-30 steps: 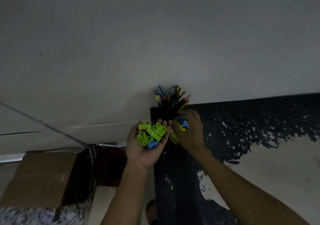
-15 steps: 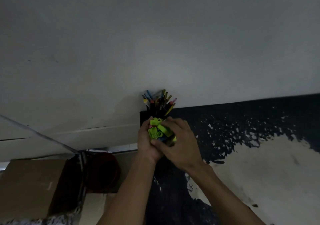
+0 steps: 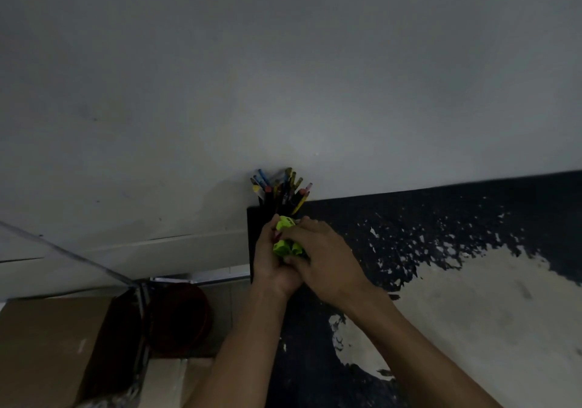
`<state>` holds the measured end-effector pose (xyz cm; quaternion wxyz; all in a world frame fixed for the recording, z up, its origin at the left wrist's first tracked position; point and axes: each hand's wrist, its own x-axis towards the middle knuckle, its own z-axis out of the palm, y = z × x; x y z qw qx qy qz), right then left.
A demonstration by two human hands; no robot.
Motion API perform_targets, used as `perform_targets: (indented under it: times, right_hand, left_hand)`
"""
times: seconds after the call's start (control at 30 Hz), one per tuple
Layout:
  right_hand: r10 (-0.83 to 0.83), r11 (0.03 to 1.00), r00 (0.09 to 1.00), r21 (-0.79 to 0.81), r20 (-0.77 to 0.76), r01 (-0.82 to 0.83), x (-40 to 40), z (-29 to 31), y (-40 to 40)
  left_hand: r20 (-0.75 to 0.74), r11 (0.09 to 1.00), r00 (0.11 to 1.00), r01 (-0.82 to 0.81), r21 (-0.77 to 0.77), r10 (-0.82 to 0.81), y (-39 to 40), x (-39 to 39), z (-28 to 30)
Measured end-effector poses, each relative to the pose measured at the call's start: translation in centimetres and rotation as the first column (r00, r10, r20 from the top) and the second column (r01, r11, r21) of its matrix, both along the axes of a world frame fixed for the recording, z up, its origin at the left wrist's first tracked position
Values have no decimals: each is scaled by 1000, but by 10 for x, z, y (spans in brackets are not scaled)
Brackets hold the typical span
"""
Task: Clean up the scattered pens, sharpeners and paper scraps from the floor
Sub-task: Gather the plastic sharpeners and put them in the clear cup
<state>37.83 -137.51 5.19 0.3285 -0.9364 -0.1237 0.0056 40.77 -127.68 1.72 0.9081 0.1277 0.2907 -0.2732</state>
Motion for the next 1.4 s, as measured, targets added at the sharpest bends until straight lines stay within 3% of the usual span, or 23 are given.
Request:
perform_targets:
  times: [0.2,0.37,0.5,0.63,0.7,0.73,0.8,0.87,1.03,1.2,1.4]
  right_hand:
    - [-43,982,999,185,28,37,3,3,1]
    - [-129,913,992,391,9,116,5,6,3]
    - [-190,768,970,593,-150,242,9,9,0]
    - [-259,636,935,685,-245,355,17,7,-11]
    - [-325,658,908,626,-265,419,22,0,-20]
    - [-358,727,900,531,-248,435,25,-5,-26]
    - [-365,880,910,245,-198,406,32,-17,-33]
    - [-303,952,937,-11,-175,305,39,-28,-31]
    - [-226,917,948,-378,-224,129,51,-27,-8]
    - [-177,863,949,-506,-260,22,60,-12,6]
    - [-128,908,935,-418,-330,-23,63,-23,6]
  left_hand:
    - [-1,1000,1000,-27,4,27,6,10,0]
    - [-35,998,998,-55,-12,54,12,12,-1]
    - [-25,996,996,-88,9,88,15,15,-5]
    - [-35,988,988,-150,-32,149,20,18,-9]
    - [-60,983,982,-181,-18,179,24,20,-11]
    - [-64,982,980,-189,-11,188,27,20,-11]
    - [-59,981,979,-195,3,195,33,21,-14]
    - [-46,980,979,-199,12,199,39,20,-16]
    - [-22,977,977,-211,42,212,52,20,-18]
    - [-35,969,970,-239,61,241,61,18,-16]
    - [-54,966,966,-252,55,255,61,18,-15]
